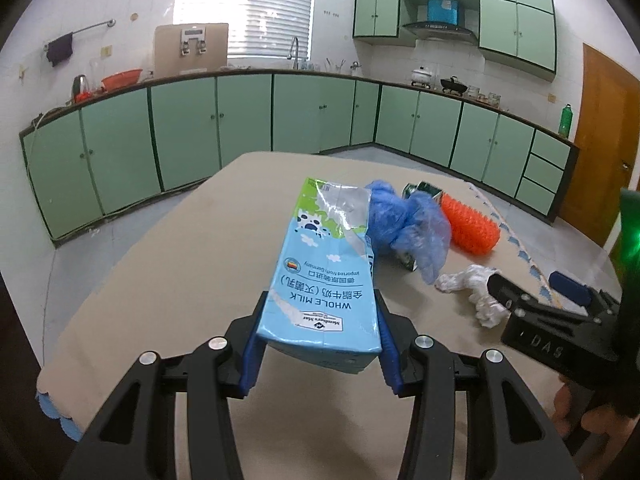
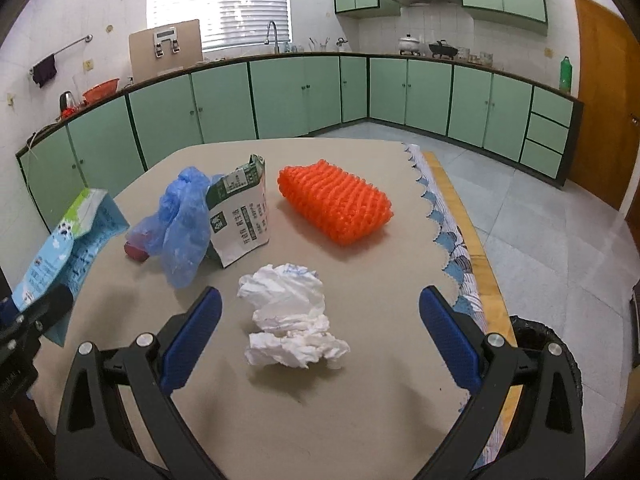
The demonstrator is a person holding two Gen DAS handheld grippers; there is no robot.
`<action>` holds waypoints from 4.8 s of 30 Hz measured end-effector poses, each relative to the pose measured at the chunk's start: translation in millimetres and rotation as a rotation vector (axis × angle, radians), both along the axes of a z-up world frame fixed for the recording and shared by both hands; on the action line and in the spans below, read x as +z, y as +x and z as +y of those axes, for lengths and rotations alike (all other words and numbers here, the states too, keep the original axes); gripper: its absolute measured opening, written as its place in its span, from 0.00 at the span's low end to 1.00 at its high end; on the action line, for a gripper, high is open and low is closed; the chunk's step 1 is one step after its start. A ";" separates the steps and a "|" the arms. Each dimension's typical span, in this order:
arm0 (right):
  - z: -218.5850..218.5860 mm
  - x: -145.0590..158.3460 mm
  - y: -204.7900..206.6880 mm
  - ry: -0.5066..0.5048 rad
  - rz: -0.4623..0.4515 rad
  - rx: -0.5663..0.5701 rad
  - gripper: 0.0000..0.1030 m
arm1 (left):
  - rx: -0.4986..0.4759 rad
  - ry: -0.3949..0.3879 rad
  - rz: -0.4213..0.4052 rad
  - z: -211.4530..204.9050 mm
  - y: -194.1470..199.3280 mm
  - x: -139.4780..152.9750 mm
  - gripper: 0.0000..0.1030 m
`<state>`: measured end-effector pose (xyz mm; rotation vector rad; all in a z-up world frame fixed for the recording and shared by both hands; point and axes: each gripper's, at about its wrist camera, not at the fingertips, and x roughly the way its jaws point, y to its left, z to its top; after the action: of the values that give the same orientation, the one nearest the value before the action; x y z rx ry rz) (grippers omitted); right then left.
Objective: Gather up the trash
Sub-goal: 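Grasp the white crumpled tissue with the right gripper while the left holds the carton, then carry the carton and tissue over the bin and open both grippers, then move both tools back over the table of trash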
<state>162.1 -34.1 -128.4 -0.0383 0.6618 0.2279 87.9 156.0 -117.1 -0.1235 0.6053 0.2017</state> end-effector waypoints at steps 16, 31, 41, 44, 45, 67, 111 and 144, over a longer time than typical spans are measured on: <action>9.0 -19.5 21.4 -0.026 0.143 0.052 0.54 | 0.004 -0.024 0.042 8.7 5.8 -15.1 0.46; -5.6 -4.3 6.0 0.025 0.117 0.091 0.26 | 0.003 -0.013 -0.003 -2.4 0.5 6.7 0.46; -49.5 38.1 -10.5 0.052 0.032 0.053 0.26 | -0.082 -0.016 -0.059 -38.3 3.8 33.3 0.46; -67.6 49.4 -16.3 0.062 0.010 0.027 0.26 | -0.123 -0.015 -0.075 -56.6 5.6 40.8 0.46; -76.3 53.6 -18.5 0.066 0.002 0.016 0.26 | -0.136 -0.016 -0.079 -62.8 6.0 42.5 0.46; -236.4 58.6 -63.3 0.038 -0.053 -0.280 0.26 | -0.472 -0.066 -0.083 -211.0 42.8 51.3 0.46; -340.3 -35.8 -64.1 0.014 0.055 -0.483 0.75 | -0.688 -0.115 0.033 -347.6 104.6 -12.3 0.67; -113.3 46.4 4.9 0.089 -0.149 -0.157 0.94 | -0.082 0.048 -0.142 -49.9 63.2 41.7 0.74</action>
<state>167.1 -147.4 -82.0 0.0817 0.5033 0.1015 151.1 106.2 -75.4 -0.0663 0.4632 0.1268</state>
